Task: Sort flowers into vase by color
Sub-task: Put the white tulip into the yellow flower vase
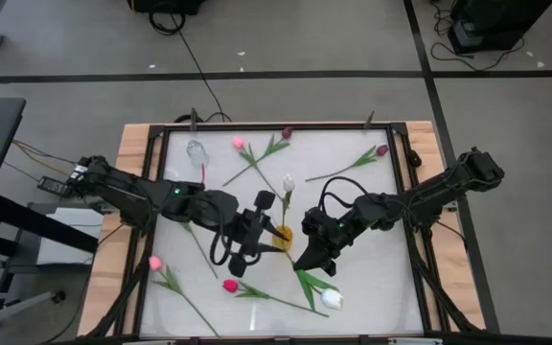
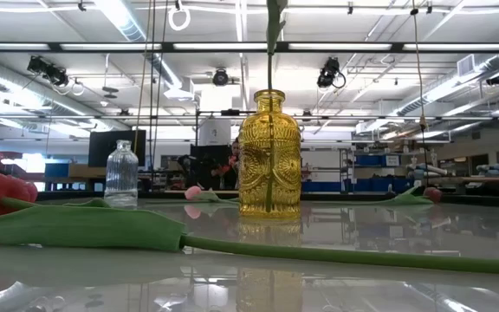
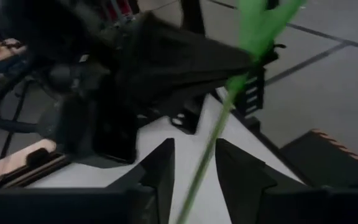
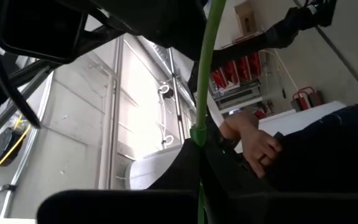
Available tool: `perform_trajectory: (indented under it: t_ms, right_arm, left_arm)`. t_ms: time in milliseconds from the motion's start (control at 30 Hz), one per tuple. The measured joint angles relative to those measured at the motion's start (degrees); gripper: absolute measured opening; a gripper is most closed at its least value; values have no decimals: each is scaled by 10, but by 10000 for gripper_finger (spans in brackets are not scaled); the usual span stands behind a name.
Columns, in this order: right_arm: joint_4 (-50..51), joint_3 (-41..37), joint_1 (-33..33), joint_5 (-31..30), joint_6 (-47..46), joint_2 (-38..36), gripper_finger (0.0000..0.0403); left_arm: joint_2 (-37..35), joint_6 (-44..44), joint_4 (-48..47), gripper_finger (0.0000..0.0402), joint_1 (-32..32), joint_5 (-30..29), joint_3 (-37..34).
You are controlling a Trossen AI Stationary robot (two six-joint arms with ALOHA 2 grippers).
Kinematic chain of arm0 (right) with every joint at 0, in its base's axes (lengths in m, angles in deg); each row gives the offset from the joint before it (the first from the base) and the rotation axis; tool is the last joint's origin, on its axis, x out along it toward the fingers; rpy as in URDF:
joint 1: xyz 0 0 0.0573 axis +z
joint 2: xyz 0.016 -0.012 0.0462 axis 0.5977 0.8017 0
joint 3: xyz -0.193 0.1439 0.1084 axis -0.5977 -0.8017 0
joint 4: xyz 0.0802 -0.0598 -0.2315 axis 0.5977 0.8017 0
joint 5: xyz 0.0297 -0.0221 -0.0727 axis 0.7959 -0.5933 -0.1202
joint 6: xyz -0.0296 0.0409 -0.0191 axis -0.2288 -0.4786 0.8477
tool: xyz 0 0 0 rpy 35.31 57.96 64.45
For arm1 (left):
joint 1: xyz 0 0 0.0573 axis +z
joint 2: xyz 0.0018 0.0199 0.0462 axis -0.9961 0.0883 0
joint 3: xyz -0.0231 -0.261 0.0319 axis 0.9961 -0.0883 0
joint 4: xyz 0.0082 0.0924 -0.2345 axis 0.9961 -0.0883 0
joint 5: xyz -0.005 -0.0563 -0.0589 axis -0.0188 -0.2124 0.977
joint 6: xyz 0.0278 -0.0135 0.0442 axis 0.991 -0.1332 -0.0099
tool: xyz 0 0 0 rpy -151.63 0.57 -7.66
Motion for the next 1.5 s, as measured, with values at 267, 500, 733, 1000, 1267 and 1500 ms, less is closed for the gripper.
perform_trajectory:
  t_ms: [267, 500, 733, 1000, 1267, 1500]
  right_arm:
    - [-5, 0, -4, 2, 5, 0, 10]
    - [-18, 0, -6, 0, 14, 0, 14]
    - [-22, -1, -8, 5, 14, 0, 23]
    - [-23, -1, -15, 14, 15, 0, 23]
    - [-23, -1, -17, 11, 40, 0, 25]
    - [4, -1, -14, -5, 179, -1, 52]
  left_arm:
    - [4, 4, -1, 83, 0, -1, 0]
    - [4, 5, -5, 38, -2, -1, 0]
    - [4, 6, -6, 49, -4, -2, 0]
    - [4, 9, 4, 129, -3, -3, 0]
    - [4, -7, 0, 42, 0, -11, 0]
    - [4, -16, -23, 7, -1, -9, 0]
